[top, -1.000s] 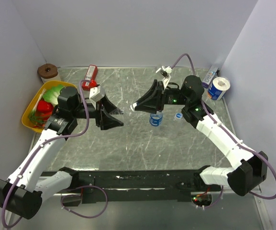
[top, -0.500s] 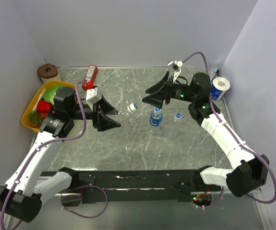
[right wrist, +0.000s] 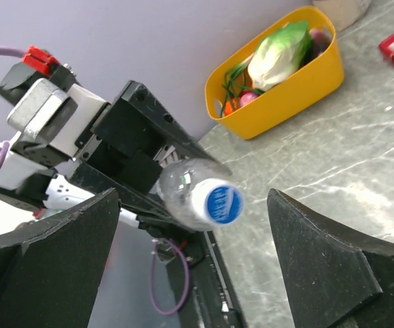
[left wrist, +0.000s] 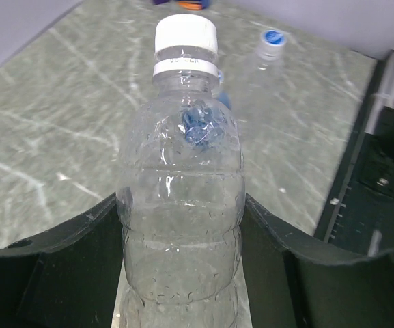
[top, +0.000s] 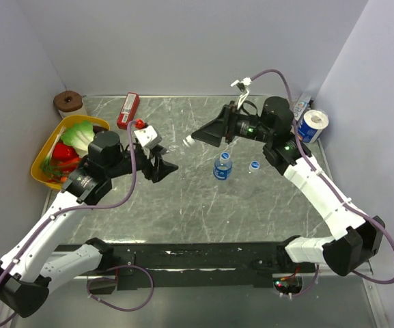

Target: Unscrew the bottle caps

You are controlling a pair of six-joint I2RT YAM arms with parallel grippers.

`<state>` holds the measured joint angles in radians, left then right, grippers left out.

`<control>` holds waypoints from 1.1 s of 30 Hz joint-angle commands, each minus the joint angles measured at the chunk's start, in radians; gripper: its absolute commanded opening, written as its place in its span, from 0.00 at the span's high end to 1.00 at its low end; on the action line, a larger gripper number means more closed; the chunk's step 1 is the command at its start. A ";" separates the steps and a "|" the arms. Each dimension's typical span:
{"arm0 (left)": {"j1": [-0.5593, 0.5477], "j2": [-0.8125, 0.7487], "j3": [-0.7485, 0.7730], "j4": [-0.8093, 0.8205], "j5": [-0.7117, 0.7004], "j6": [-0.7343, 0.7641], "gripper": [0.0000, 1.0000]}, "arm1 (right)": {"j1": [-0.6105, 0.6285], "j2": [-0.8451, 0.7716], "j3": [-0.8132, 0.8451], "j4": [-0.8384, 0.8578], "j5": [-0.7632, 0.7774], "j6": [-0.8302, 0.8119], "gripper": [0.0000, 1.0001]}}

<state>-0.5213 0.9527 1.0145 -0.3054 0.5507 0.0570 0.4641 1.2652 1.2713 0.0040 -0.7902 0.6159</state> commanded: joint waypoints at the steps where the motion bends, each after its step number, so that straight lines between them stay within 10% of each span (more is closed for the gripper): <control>1: -0.032 -0.031 0.018 0.020 -0.178 0.017 0.63 | 0.033 0.036 0.040 -0.056 0.108 0.019 0.06; 19: -0.074 -0.025 0.012 0.008 -0.276 0.027 0.63 | 0.105 0.118 0.005 0.114 0.213 0.162 0.18; 33: -0.079 -0.032 0.003 0.012 -0.305 0.024 0.64 | 0.127 0.157 0.022 0.123 0.218 0.166 0.58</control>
<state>-0.5949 0.9398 1.0138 -0.3283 0.2592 0.0696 0.5804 1.4261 1.2690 0.0780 -0.5900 0.7883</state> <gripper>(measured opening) 0.639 0.464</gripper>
